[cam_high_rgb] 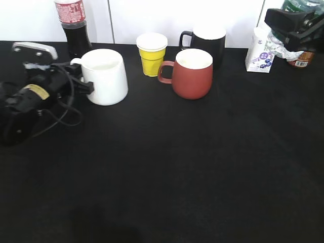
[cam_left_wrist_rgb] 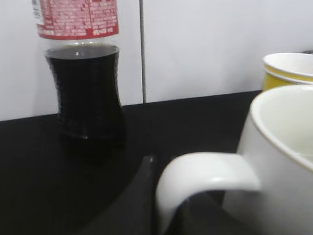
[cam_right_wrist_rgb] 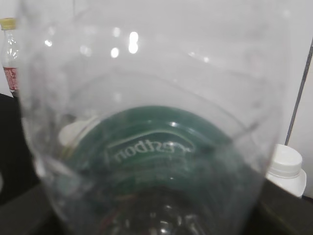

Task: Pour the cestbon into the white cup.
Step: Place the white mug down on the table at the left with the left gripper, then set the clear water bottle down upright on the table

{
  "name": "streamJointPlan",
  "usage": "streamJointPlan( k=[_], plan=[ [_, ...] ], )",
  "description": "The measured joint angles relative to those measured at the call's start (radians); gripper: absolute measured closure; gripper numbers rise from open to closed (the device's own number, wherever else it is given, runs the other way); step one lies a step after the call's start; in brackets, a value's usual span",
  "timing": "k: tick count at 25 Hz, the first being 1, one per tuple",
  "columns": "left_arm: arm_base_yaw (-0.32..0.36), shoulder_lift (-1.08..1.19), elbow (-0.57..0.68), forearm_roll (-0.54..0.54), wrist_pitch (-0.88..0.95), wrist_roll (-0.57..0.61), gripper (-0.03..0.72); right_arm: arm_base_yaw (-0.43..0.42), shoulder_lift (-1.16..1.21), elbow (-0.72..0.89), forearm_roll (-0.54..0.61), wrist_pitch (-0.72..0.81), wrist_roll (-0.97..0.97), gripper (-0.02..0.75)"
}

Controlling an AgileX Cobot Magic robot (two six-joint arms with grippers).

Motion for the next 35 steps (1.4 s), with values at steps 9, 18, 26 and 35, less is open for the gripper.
streamJointPlan(
  k=[9,18,26,35],
  plan=[
    [0.000,-0.017,0.086,-0.004,-0.060,-0.016,0.366,0.000,0.000,0.000,0.000,0.000,0.000,0.248],
    [-0.003,-0.504,0.509,0.131,-0.075,-0.105,0.356,0.000,0.056,0.000,0.129,0.106,-0.090,0.248],
    [-0.003,-0.691,0.525,0.243,0.103,-0.123,0.356,0.000,0.400,-0.001,0.274,-0.120,-0.289,0.248],
    [-0.003,-0.691,0.525,0.267,0.108,-0.125,0.356,0.000,0.515,-0.001,0.318,-0.191,-0.332,0.153]
  ],
)
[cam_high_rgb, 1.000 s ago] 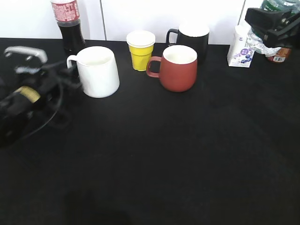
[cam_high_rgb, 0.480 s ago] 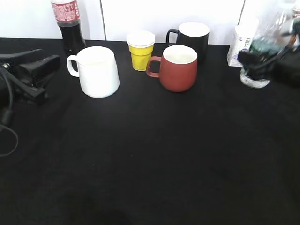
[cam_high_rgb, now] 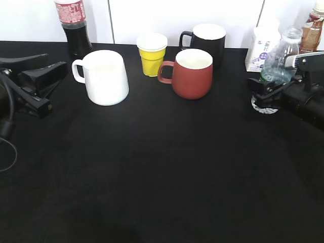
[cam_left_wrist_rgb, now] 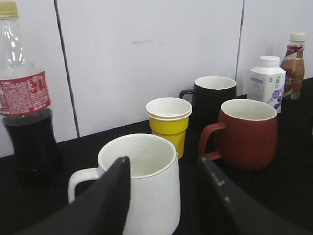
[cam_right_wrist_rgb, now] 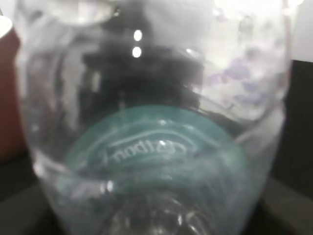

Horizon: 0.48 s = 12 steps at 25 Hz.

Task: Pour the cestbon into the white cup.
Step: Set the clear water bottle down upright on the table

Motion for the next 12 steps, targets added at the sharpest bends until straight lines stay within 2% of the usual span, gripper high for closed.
streamJointPlan(
  k=[1,2,5,10,12],
  plan=[
    [0.000,0.000,0.000,0.000,0.000,-0.011,0.356,0.000,0.000,0.000,-0.004,0.002,0.022,0.097],
    [0.000,0.000,0.000,0.001,0.000,-0.021,0.356,0.000,-0.005,0.000,-0.014,0.025,0.047,0.078],
    [0.000,0.000,0.000,0.001,0.004,-0.023,0.356,0.000,-0.071,0.007,-0.061,0.132,0.121,0.076],
    [0.000,0.000,0.000,0.004,0.007,-0.068,0.356,0.000,-0.186,0.140,-0.069,0.207,0.134,0.076],
    [0.000,0.000,0.000,0.005,0.025,-0.071,0.356,0.000,-0.243,0.174,-0.069,0.300,0.133,0.077]
  ],
)
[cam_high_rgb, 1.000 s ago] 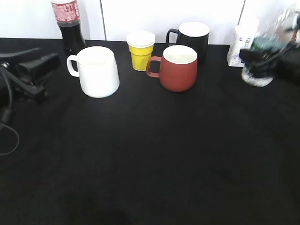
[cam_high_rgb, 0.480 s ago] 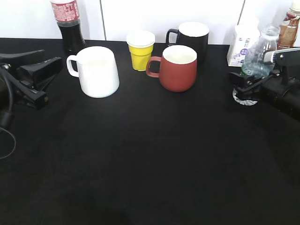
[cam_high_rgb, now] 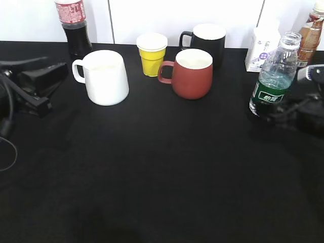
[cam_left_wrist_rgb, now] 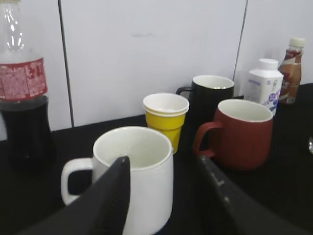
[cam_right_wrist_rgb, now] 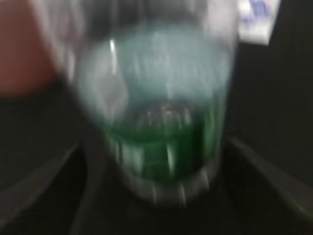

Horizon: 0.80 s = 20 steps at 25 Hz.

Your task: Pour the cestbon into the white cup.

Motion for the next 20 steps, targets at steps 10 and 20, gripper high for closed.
streamJointPlan(
  k=[10,20],
  plan=[
    [-0.112,-0.375,-0.109,-0.078,1.052,-0.145,0.356,0.131,-0.476,-0.060,0.003,0.775,0.083,0.161],
    [-0.295,-1.162,-0.260,-0.310,2.005,0.060,0.363,0.296,-1.432,-0.170,0.459,1.695,-0.123,0.163]
  ],
)
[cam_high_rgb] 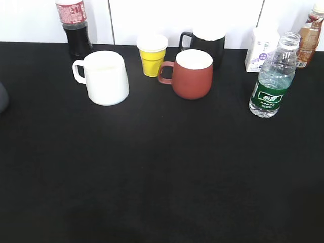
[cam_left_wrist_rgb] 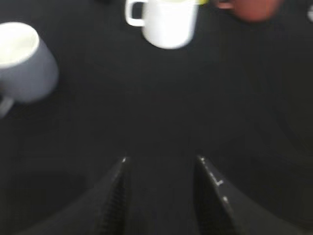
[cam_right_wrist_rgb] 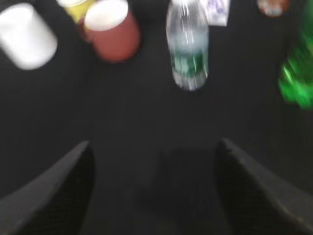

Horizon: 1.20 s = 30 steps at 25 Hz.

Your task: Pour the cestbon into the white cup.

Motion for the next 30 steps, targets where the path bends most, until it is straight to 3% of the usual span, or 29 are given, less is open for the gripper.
streamJointPlan(
  k=[2,5,10,19,21,25,30],
  plan=[
    [0.000,-0.109,0.000,-0.031,0.085,0.036,0.364,0.000,-0.186,0.000,-0.009,0.174,-0.001,0.163],
    [-0.001,-0.212,0.019,-0.038,0.131,0.082,0.367,0.000,-0.320,0.029,-0.103,0.245,-0.001,0.163],
    [-0.002,-0.234,0.094,-0.047,0.061,0.092,0.367,0.000,-0.321,0.146,-0.169,0.117,-0.004,0.163],
    [0.007,-0.236,0.094,-0.049,0.056,0.094,0.367,-0.002,-0.321,0.147,-0.170,0.102,-0.004,0.163],
    [0.084,-0.257,0.095,-0.049,0.054,0.094,0.367,-0.049,-0.321,0.147,-0.170,0.100,-0.004,0.163],
    [0.299,-0.298,0.095,-0.050,0.052,0.094,0.367,-0.277,-0.322,0.147,-0.171,0.095,-0.004,0.163],
    [0.434,-0.298,0.096,-0.050,0.052,0.094,0.367,-0.409,-0.322,0.147,-0.170,0.095,-0.004,0.163]
  ],
)
